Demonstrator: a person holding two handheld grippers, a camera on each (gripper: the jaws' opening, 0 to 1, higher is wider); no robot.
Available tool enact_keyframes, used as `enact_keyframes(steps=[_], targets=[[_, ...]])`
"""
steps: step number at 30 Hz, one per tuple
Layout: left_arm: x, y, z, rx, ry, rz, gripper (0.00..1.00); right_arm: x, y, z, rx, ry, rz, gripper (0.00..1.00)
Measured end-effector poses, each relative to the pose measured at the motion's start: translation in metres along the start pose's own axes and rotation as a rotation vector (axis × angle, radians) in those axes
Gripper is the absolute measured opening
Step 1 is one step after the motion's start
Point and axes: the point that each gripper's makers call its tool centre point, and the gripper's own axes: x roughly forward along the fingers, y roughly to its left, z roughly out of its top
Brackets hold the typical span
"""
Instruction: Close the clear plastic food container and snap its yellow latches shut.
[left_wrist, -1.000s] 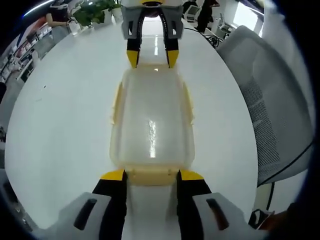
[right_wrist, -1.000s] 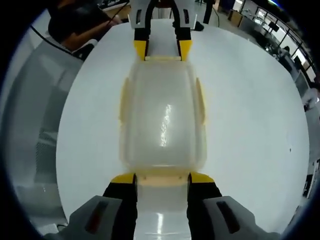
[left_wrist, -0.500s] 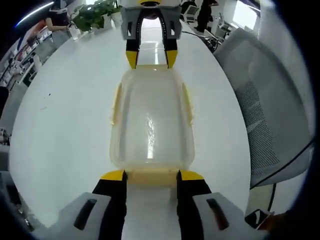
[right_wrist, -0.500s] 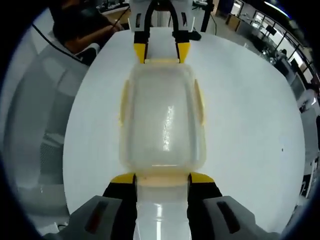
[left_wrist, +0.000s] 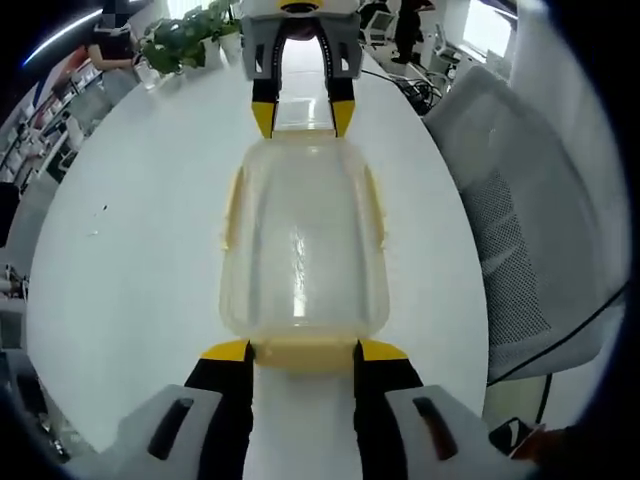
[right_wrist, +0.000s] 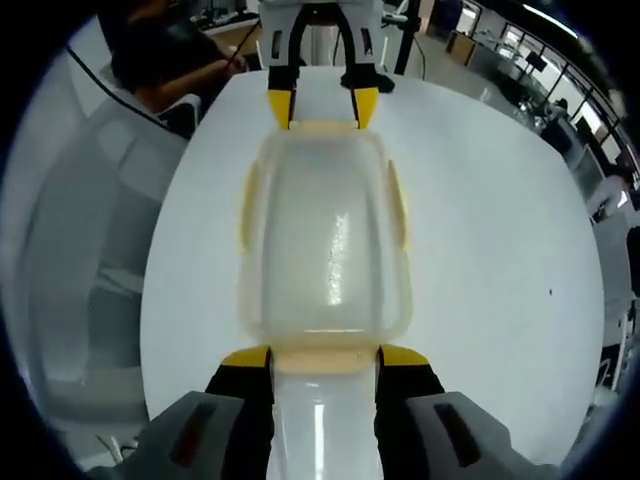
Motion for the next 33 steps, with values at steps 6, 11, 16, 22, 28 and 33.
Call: enact_keyframes(steps=[6,11,16,22,28,33], targets=[[-0.003,0.001,0.011,0.005,-0.003,0.002,0.38,-0.009,0.000,-0.005,-0.001,-0.001,-0.014,0.37],[-0.002,0.000,0.018,0.007,0.003,-0.003,0.38,-0.013,0.001,-0.010,-0.003,0.004,-0.013,0.37],[-0.002,0.000,0.024,0.011,0.000,-0.003,0.38,-0.018,0.001,-0.015,0.001,0.002,-0.015,0.37],[-0.001,-0.001,0.034,0.008,-0.002,-0.007,0.38,-0.022,0.001,-0.023,-0.004,0.006,-0.018,0.37],[0.001,0.001,0.043,0.013,-0.005,-0.004,0.38,-0.027,0.001,-0.032,-0.003,0.010,-0.021,0.37],[0.005,0.002,0.052,0.008,-0.008,-0.002,0.38,-0.031,-0.002,-0.041,-0.012,0.016,-0.024,0.37]])
